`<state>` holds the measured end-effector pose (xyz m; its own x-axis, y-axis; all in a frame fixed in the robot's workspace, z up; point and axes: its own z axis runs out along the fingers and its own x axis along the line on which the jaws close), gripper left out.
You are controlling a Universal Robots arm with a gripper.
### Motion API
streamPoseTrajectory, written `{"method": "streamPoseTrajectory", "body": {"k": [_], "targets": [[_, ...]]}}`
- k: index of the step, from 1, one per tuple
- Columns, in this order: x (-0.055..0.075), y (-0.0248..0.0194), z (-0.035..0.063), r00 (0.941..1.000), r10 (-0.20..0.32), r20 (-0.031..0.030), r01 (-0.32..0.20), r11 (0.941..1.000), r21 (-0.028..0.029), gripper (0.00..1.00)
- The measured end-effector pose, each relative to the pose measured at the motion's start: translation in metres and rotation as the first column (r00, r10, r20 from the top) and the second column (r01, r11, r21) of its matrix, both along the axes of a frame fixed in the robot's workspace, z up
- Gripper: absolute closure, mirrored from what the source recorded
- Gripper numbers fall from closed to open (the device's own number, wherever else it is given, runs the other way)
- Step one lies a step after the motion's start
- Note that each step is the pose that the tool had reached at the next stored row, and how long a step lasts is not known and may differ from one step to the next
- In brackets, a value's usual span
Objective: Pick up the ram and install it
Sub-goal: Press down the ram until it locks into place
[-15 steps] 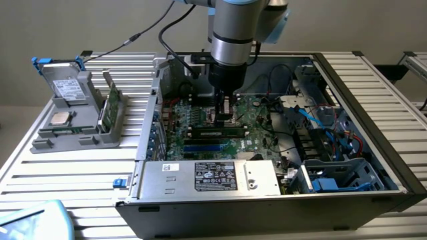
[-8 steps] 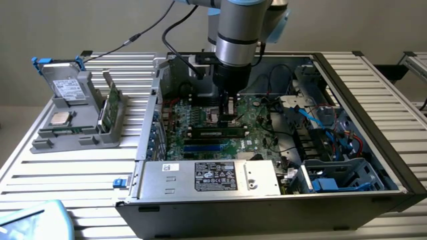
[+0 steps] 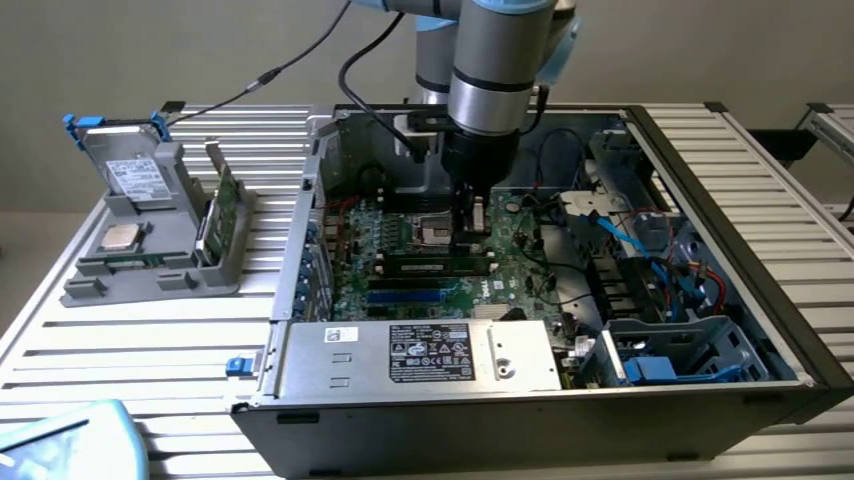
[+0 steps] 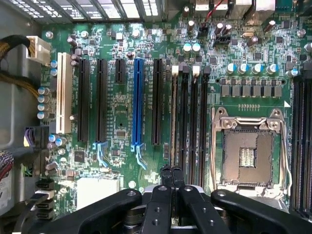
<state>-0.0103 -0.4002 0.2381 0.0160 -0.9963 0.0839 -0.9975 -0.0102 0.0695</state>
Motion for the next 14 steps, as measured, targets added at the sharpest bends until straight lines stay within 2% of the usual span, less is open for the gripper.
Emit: {"method": "streamPoseTrajectory", "body": {"k": [6, 14], "targets": [[0.0036, 0.0000, -0.0073, 1.0000, 0.000, 0.0002, 0.000, 1.0000, -0.0001, 0.89], [0.0036, 0.0000, -0.0099, 1.0000, 0.000, 0.0001, 0.000, 1.0000, -0.0003, 0.89]]}}
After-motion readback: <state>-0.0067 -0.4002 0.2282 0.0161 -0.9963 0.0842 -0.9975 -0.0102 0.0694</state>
